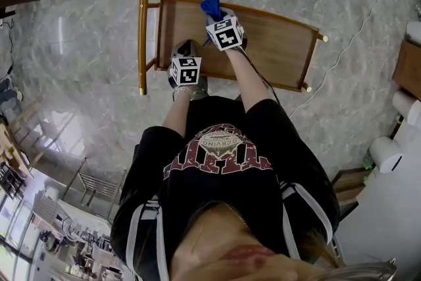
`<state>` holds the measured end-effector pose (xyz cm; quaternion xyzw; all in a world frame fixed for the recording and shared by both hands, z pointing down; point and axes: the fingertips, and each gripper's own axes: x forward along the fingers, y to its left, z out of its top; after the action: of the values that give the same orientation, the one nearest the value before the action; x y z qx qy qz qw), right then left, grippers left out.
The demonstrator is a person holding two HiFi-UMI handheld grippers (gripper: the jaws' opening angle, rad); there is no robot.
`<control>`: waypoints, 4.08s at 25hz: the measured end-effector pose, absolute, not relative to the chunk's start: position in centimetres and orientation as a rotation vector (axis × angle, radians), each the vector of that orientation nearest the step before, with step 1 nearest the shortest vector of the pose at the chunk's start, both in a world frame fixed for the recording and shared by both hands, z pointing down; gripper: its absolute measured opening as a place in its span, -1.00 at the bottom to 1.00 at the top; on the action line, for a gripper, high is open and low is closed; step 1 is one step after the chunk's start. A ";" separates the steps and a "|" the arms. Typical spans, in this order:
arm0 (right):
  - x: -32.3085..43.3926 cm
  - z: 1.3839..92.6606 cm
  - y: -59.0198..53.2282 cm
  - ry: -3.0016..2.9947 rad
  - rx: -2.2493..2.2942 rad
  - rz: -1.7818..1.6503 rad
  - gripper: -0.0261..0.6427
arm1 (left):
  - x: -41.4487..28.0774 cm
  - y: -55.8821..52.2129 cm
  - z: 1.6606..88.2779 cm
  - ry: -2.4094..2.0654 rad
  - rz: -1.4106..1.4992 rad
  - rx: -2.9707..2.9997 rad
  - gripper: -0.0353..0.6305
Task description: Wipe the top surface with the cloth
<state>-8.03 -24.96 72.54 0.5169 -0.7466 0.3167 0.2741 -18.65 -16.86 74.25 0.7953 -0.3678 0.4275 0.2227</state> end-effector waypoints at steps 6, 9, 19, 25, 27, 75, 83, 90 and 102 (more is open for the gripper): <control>-5.9 72.6 -23.7 -1.985 1.414 0.854 -0.76 | -18.5 -16.7 74.2 -1.022 1.194 2.201 -0.75; -4.9 72.5 -23.2 -1.983 1.432 0.859 -0.76 | -18.4 -16.7 74.1 -1.037 1.191 2.188 -0.75; -2.4 72.6 -21.7 -1.967 1.492 0.877 -0.76 | -18.5 -16.4 74.5 -1.078 1.202 2.166 -0.75; -0.6 72.9 -20.6 -1.948 1.519 0.888 -0.75 | -18.6 -16.6 74.4 -1.087 1.213 2.176 -0.75; 0.1 72.9 -20.1 -1.939 1.526 0.894 -0.76 | -18.6 -16.5 74.3 -1.088 1.220 2.172 -0.75; 12.4 73.3 -14.8 -1.840 1.674 0.972 -0.75 | 1.3 -7.9 74.2 -0.278 1.473 2.446 -0.75; 14.8 73.4 -13.2 -1.793 1.712 0.991 -0.75 | 1.0 -8.0 74.2 -0.286 1.472 2.443 -0.75; 17.8 73.6 -11.5 -1.736 1.761 1.012 -0.75 | 1.4 -8.0 74.4 -0.295 1.472 2.437 -0.75; 21.2 73.4 -9.2 -1.676 1.809 1.021 -0.75 | 1.4 -7.6 74.1 -0.313 1.471 2.440 -0.75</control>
<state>21.18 -9.22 73.44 0.6589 -0.6105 0.3720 0.2340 1.37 -7.64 74.14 0.8433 -0.1081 0.5083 0.1374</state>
